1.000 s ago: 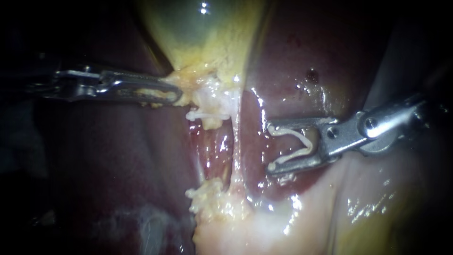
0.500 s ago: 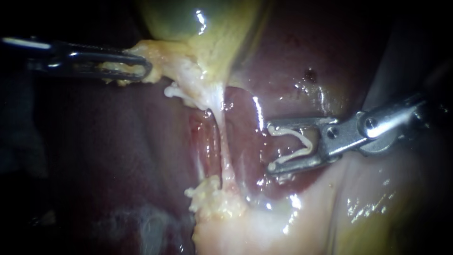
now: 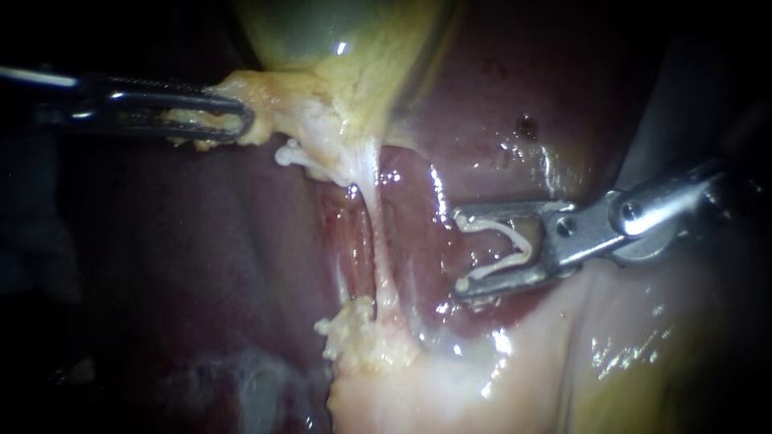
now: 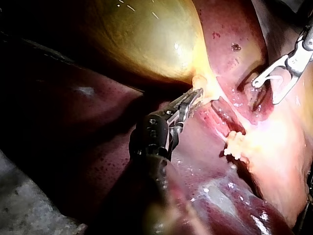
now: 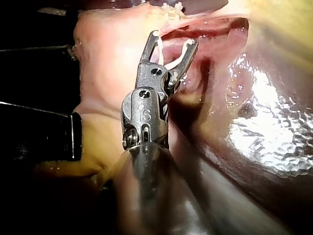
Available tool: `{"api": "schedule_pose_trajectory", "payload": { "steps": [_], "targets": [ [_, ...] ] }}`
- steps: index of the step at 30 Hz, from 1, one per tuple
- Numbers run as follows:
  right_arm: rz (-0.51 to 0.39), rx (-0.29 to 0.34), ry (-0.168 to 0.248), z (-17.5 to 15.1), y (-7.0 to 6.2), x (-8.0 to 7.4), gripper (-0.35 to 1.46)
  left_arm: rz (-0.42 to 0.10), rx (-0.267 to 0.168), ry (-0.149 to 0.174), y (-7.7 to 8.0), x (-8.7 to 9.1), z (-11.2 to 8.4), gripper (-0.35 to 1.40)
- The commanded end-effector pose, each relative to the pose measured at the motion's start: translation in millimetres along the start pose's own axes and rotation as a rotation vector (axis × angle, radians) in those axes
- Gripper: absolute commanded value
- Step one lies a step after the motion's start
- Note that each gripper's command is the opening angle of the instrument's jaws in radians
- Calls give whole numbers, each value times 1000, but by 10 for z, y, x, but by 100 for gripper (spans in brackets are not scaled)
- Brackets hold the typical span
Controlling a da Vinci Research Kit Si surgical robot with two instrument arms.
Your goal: Clipping first clip right tube
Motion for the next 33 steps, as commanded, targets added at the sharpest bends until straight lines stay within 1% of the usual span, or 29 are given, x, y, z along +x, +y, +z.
{"api": "schedule_pose_trajectory", "payload": {
  "steps": [1,7,11,17,22,26,30,33],
  "targets": [
    [15,0,0,4,-1,-1,50,-1,2,1,1,0,0,-35],
    [75,1,-3,29,-6,-11,50,-3,3,4,6,0,-1,-35],
    [122,4,-5,44,-6,-18,50,-5,7,9,12,0,-3,-35],
    [188,11,-9,72,-5,-31,50,-7,0,6,20,1,-4,-35],
    [224,4,-12,92,0,-40,50,-8,-3,7,22,1,-4,-35],
    [248,-4,-13,105,7,-42,50,-8,-3,7,22,1,-4,-35],
    [285,-11,4,118,14,-43,49,-8,-3,7,21,1,-4,-35],
    [307,-13,18,127,17,-45,49,-8,-3,7,21,0,-4,-35]
  ]
}}
